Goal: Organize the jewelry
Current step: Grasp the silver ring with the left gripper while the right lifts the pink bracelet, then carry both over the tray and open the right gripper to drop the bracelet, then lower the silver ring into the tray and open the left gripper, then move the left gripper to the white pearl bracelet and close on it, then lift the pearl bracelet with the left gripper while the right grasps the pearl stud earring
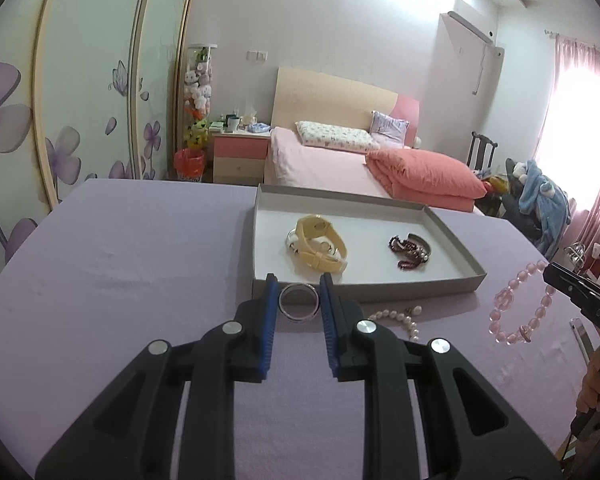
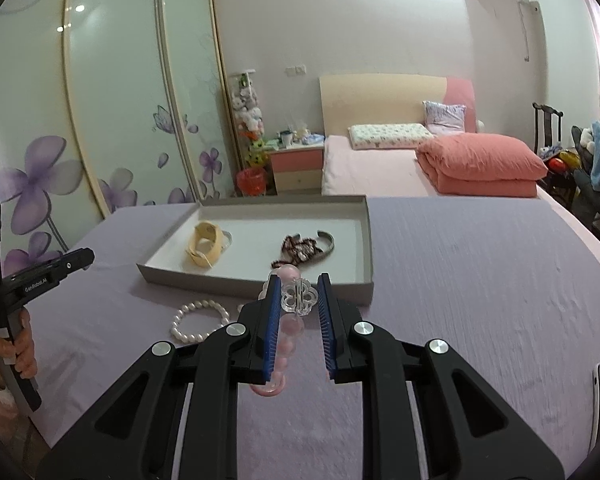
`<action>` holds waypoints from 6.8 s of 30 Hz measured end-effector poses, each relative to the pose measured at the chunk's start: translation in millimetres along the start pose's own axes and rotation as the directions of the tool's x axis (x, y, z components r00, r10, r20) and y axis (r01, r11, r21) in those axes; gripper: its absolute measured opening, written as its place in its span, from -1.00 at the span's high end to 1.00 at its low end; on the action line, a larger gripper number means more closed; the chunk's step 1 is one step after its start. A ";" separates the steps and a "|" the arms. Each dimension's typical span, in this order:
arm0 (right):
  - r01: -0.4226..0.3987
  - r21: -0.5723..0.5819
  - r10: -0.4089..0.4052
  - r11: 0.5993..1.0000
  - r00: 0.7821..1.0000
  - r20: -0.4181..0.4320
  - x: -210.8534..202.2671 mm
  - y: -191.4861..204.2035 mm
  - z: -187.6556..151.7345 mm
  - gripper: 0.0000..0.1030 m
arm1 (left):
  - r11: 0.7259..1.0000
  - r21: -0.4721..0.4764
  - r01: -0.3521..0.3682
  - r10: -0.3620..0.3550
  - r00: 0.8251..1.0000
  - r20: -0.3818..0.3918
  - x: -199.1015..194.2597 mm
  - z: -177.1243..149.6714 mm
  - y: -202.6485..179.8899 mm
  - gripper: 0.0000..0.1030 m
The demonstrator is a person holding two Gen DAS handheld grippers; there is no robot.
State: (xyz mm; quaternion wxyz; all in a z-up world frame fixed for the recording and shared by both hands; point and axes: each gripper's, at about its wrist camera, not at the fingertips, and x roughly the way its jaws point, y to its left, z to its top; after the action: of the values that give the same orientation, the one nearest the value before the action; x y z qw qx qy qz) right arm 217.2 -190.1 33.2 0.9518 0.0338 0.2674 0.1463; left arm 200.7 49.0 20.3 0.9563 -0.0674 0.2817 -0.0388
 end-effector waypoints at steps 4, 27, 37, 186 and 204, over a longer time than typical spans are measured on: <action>-0.010 -0.016 0.011 1.000 1.000 0.019 -3.9 6.9 3.2 0.62 | 1.000 0.004 0.005 -0.005 1.000 0.013 -4.7 0.6 -2.2 0.58; -0.008 -0.024 0.010 1.000 0.997 0.081 2.8 12.8 26.0 0.62 | 1.000 0.017 0.027 -0.028 0.997 0.073 -0.8 19.4 -10.6 0.58; 0.000 -0.016 0.002 1.000 0.993 0.114 37.2 10.7 61.8 0.62 | 0.999 0.028 0.043 -0.046 0.987 0.157 31.1 61.9 -26.5 0.58; -0.085 -0.146 0.026 0.986 0.930 -0.367 128.7 68.3 -30.4 0.39 | 0.995 -0.051 0.085 -0.086 0.996 -0.032 50.5 23.8 21.2 0.81; -0.060 -0.157 -0.004 0.986 0.926 -0.378 129.0 70.5 -31.1 0.72 | 0.996 -0.050 0.076 -0.077 0.997 -0.028 47.9 24.7 20.9 0.81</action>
State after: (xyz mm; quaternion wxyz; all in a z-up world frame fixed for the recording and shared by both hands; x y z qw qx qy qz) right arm 287.8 -85.0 -47.8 0.8800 -0.0704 0.4317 0.1852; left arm 255.0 67.0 12.1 0.9480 -0.1010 0.2939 -0.0695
